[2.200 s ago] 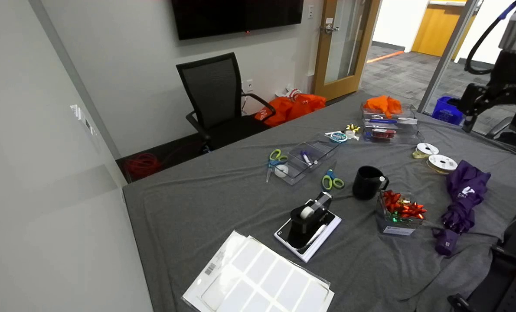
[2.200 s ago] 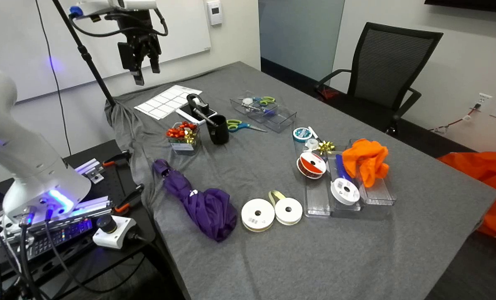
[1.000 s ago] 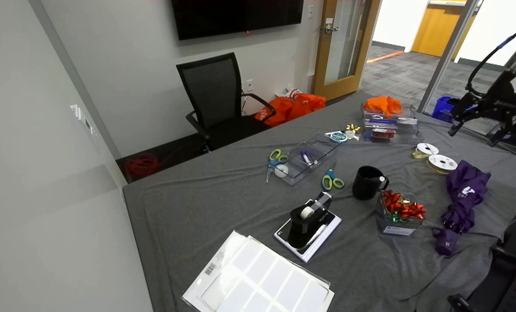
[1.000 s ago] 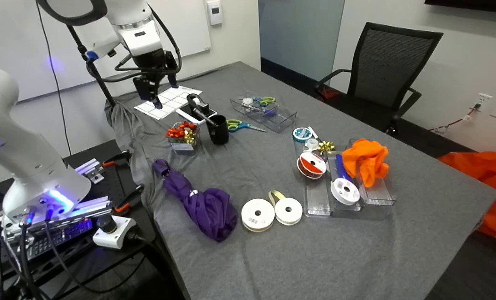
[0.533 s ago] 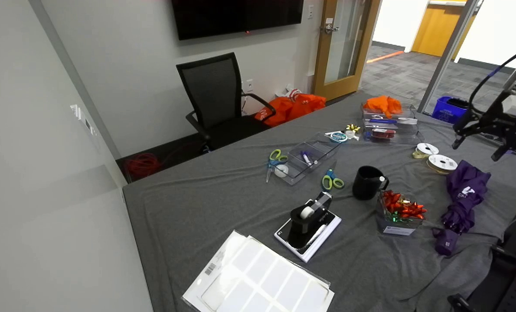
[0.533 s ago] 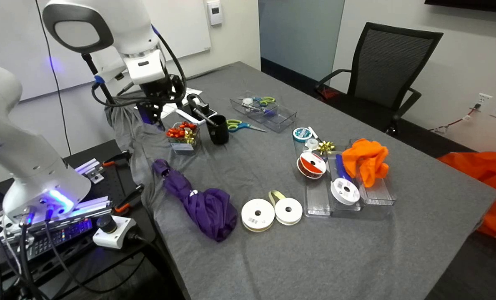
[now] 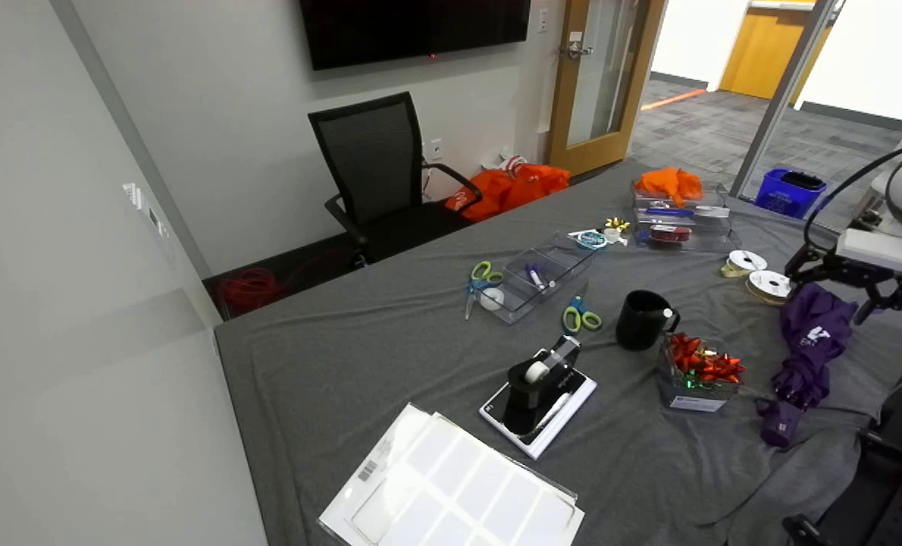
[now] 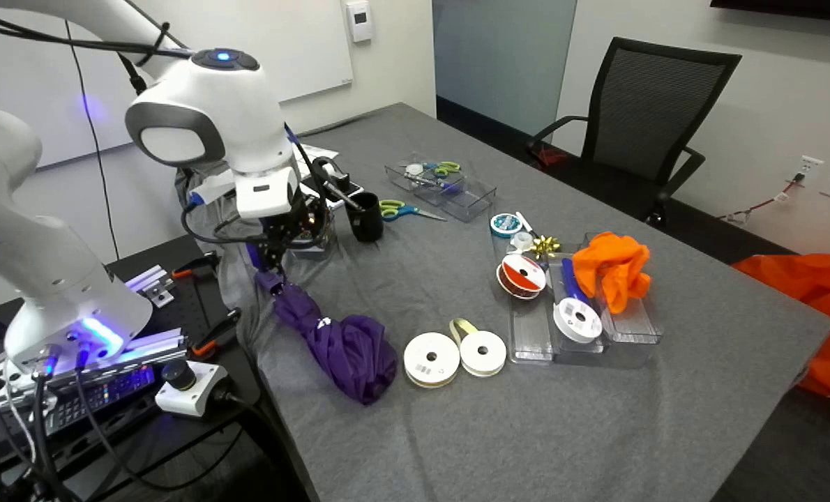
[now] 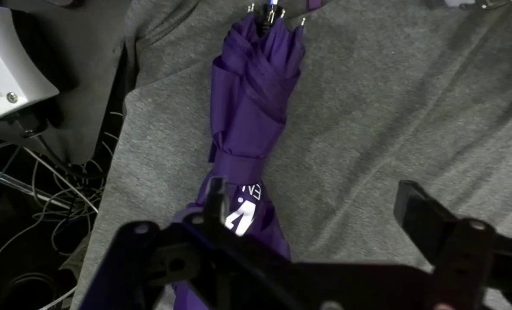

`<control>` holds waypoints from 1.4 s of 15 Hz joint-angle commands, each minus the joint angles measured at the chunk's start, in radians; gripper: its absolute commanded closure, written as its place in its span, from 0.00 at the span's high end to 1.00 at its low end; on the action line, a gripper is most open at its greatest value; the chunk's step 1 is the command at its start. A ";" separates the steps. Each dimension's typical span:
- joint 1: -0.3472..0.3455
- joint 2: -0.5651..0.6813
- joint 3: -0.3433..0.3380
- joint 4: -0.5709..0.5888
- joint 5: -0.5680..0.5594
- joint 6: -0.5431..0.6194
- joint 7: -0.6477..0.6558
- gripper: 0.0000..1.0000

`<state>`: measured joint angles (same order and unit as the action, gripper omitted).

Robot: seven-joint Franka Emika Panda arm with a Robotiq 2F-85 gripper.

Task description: Move the purple umbrella to the back left.

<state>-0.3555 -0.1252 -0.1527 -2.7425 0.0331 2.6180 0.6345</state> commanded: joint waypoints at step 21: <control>-0.044 0.563 0.005 0.095 0.129 0.531 -0.146 0.32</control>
<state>-0.3677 0.4002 -0.1712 -2.6696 0.1669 3.1145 0.5107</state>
